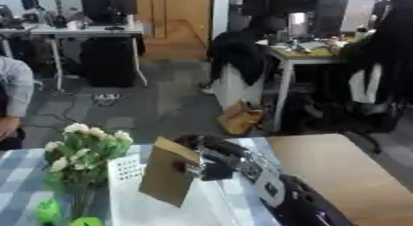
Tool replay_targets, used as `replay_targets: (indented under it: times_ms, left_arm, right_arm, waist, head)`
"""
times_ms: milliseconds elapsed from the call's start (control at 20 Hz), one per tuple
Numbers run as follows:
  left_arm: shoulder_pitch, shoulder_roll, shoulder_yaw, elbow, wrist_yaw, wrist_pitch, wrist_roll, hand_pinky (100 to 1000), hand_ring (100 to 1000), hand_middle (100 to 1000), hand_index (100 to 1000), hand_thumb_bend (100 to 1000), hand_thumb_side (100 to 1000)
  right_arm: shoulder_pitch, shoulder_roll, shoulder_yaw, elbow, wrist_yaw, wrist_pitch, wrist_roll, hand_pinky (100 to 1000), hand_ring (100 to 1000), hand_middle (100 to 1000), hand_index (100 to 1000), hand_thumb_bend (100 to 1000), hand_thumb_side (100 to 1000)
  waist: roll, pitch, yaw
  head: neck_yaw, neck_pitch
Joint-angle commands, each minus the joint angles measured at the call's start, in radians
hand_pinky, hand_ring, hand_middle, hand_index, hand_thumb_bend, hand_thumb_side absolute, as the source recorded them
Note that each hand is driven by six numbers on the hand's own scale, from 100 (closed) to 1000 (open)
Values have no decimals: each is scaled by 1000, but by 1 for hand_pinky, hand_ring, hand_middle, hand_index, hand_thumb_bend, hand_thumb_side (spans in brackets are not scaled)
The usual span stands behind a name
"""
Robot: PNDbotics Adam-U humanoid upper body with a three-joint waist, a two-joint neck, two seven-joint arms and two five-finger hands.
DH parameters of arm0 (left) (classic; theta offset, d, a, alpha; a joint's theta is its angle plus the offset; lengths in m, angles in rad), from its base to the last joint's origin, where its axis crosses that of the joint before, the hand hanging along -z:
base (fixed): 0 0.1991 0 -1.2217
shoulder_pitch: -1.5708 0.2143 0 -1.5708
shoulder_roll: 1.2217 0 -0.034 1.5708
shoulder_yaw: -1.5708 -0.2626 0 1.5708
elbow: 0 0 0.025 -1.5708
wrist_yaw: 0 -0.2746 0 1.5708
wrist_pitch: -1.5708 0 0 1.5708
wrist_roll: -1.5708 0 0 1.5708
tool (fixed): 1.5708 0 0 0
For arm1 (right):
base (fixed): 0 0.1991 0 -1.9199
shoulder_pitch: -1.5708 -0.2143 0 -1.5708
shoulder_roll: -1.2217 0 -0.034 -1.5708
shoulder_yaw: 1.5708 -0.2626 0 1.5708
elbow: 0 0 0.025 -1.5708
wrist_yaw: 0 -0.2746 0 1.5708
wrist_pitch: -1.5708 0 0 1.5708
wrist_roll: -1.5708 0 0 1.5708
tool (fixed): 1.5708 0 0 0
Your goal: Pick up objects on the table and place them in the box.
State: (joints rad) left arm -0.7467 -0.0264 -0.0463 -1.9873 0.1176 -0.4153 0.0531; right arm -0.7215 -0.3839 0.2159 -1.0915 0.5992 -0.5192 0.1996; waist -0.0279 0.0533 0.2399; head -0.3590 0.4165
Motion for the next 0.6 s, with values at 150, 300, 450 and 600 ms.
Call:
replay_targets:
  times_ms: [150,300,450,600]
  left_arm:
    - [-28,-5,-3,-13,-3,-6,-1,782,961,890,990,100,771]
    - [-34,-10,-4,-13,-6,-10,-1,782,961,890,990,100,771]
    - [-41,-13,-5,-13,-7,-13,-1,782,961,889,990,100,771]
    - [-45,-14,-6,-13,-7,-14,-2,782,961,889,990,100,772]
  right_arm:
    - [-42,-55,-18,-2,87,-20,-71,1000,1000,1000,1000,204,1000]
    - [-53,-68,-25,34,236,-38,-156,1000,1000,1000,1000,225,1000]
    - [-57,-70,-32,78,350,-51,-229,1000,1000,1000,1000,268,1000]
    - [-60,-67,-37,111,427,-62,-286,1000,1000,1000,1000,384,1000]
  waist:
    - [-14,13,4]
    - [-15,21,8]
    - [-16,30,13]
    - [-17,36,16]
  head:
    - [-19,-22]
    - [-32,-32]
    - [-43,-44]
    - [-47,-50]
